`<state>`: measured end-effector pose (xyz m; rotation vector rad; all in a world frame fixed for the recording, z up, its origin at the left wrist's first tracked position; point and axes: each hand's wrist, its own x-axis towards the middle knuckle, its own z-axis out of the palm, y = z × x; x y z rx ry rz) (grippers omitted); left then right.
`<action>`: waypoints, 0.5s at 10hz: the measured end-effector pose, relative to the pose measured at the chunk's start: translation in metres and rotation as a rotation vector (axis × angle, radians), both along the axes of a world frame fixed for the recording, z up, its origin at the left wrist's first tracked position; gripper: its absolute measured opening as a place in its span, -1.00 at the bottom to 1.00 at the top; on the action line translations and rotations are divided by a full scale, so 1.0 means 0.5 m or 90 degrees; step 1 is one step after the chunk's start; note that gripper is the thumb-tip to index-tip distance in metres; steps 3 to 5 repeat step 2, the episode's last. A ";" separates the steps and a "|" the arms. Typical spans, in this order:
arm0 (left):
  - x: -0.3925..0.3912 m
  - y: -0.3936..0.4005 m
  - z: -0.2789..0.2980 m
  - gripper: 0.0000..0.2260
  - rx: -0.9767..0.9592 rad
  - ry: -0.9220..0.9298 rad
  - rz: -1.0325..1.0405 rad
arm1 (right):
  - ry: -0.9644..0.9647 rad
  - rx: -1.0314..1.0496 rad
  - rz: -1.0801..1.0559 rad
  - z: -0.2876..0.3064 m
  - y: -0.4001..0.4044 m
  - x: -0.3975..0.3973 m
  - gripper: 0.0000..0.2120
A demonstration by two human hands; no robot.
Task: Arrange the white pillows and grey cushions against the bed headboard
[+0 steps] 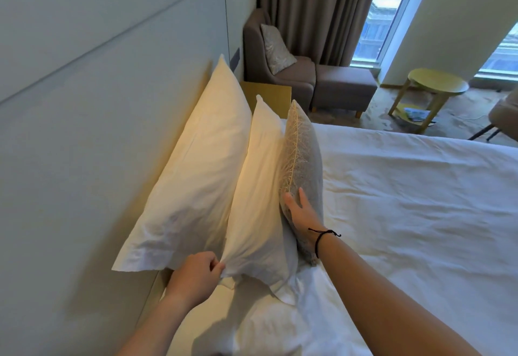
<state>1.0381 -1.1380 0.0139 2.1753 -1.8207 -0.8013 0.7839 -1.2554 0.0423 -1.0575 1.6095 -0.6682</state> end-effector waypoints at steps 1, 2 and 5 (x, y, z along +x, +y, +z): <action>-0.004 -0.005 -0.002 -0.68 -0.009 0.020 0.000 | -0.115 0.036 -0.046 0.032 0.038 -0.019 -0.32; -0.010 -0.015 -0.002 -0.72 -0.038 0.053 0.013 | -0.115 0.046 -0.056 0.043 0.070 -0.043 -0.33; -0.010 -0.015 -0.002 -0.72 -0.038 0.053 0.013 | -0.115 0.046 -0.056 0.043 0.070 -0.043 -0.33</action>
